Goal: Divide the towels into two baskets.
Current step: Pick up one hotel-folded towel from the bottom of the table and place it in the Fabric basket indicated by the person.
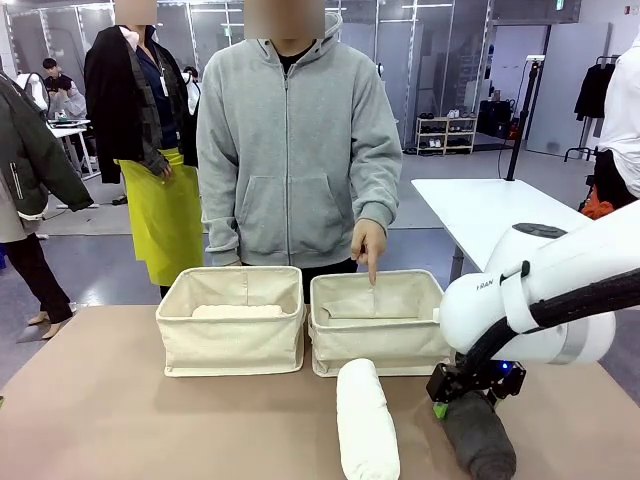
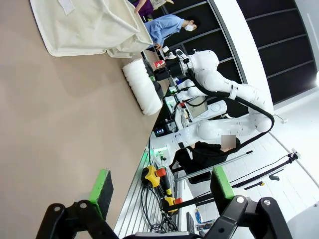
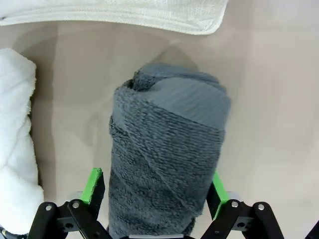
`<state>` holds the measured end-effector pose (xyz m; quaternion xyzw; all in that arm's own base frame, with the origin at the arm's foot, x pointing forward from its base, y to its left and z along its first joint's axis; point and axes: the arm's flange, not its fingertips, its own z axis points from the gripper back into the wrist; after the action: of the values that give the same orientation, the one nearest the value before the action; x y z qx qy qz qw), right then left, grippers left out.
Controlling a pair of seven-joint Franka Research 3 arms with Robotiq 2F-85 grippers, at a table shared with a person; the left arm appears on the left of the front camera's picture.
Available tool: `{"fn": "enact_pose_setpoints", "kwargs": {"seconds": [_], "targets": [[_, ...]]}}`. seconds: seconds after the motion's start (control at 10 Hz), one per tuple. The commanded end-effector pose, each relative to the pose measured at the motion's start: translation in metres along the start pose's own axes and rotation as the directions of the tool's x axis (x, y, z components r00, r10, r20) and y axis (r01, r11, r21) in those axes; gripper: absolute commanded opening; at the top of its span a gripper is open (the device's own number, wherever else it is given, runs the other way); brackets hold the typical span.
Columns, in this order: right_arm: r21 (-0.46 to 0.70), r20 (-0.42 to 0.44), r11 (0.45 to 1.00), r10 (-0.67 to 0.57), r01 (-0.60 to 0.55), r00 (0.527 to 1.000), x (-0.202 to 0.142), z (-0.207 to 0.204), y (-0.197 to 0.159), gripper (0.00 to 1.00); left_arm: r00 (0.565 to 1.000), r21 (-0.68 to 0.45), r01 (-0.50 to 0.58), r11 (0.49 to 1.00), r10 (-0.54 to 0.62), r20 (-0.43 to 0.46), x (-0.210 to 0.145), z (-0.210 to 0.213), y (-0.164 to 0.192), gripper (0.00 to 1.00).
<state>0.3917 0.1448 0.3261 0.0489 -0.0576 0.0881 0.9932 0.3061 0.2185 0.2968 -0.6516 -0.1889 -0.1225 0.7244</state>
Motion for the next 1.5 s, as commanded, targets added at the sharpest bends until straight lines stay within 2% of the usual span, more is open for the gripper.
{"fn": "enact_pose_setpoints", "kwargs": {"seconds": [0.0, 0.2, 0.3, 0.4, 0.5, 0.6, 0.7, 0.8, 0.9, 1.0, 1.2, 1.4], "targets": [[-0.047, 0.001, 0.999, -0.012, 0.013, 1.0, -0.018, -0.014, 0.0, 1.0, 1.0, 0.002, 0.009, 1.0, -0.009, 0.003, -0.001, 0.001, -0.005, 1.0], [-0.066, 0.002, 0.998, 0.0, 0.0, 1.0, -0.021, -0.018, -0.002, 0.97, 1.0, 0.002, 0.009, 1.0, -0.009, 0.003, -0.001, 0.001, -0.005, 1.0], [-0.077, 0.028, 0.997, 0.026, -0.024, 0.999, -0.022, -0.019, -0.002, 0.82, 1.0, 0.002, 0.009, 1.0, -0.009, 0.003, -0.001, 0.001, -0.005, 1.0], [-0.073, 0.026, 0.997, 0.027, -0.025, 0.999, -0.022, -0.018, -0.002, 0.78, 1.0, 0.002, 0.009, 1.0, -0.009, 0.003, -0.001, 0.001, -0.005, 1.0], [-0.073, 0.024, 0.997, 0.027, -0.025, 0.999, -0.023, -0.018, -0.003, 0.63, 1.0, 0.002, 0.009, 1.0, -0.009, 0.003, -0.001, 0.001, -0.005, 1.0], [-0.072, 0.023, 0.997, 0.025, -0.024, 0.999, -0.023, -0.017, -0.004, 0.59, 1.0, 0.002, 0.009, 1.0, -0.009, 0.003, -0.001, 0.001, -0.005, 1.0], [-0.072, 0.021, 0.997, 0.021, -0.02, 1.0, -0.023, -0.015, -0.006, 0.44, 1.0, 0.002, 0.009, 1.0, -0.009, 0.003, -0.001, 0.001, -0.005, 1.0], [-0.066, 0.028, 0.998, 0.018, -0.017, 0.999, -0.023, -0.011, -0.007, 0.4, 1.0, 0.002, 0.009, 1.0, -0.009, 0.003, -0.001, 0.001, -0.005, 1.0], [-0.059, 0.028, 0.998, 0.022, -0.02, 0.999, -0.024, -0.003, -0.006, 0.28, 1.0, 0.002, 0.009, 1.0, -0.009, 0.003, -0.001, 0.001, -0.005, 1.0], [-0.045, 0.037, 0.996, 0.072, -0.071, 0.997, -0.026, 0.013, -0.005, 0.28, 1.0, 0.002, 0.009, 1.0, -0.009, 0.003, -0.001, 0.001, -0.005, 1.0], [0.001, 0.047, 0.984, 0.179, -0.179, 0.983, -0.028, 0.07, 0.006, 0.28, 1.0, 0.002, 0.009, 1.0, -0.009, 0.003, -0.001, 0.001, -0.005, 1.0], [0.036, 0.084, 0.9, 0.43, -0.434, 0.899, -0.028, 0.123, 0.026, 0.28, 1.0, 0.002, 0.009, 1.0, -0.009, 0.003, -0.001, 0.001, -0.005, 1.0]]}}
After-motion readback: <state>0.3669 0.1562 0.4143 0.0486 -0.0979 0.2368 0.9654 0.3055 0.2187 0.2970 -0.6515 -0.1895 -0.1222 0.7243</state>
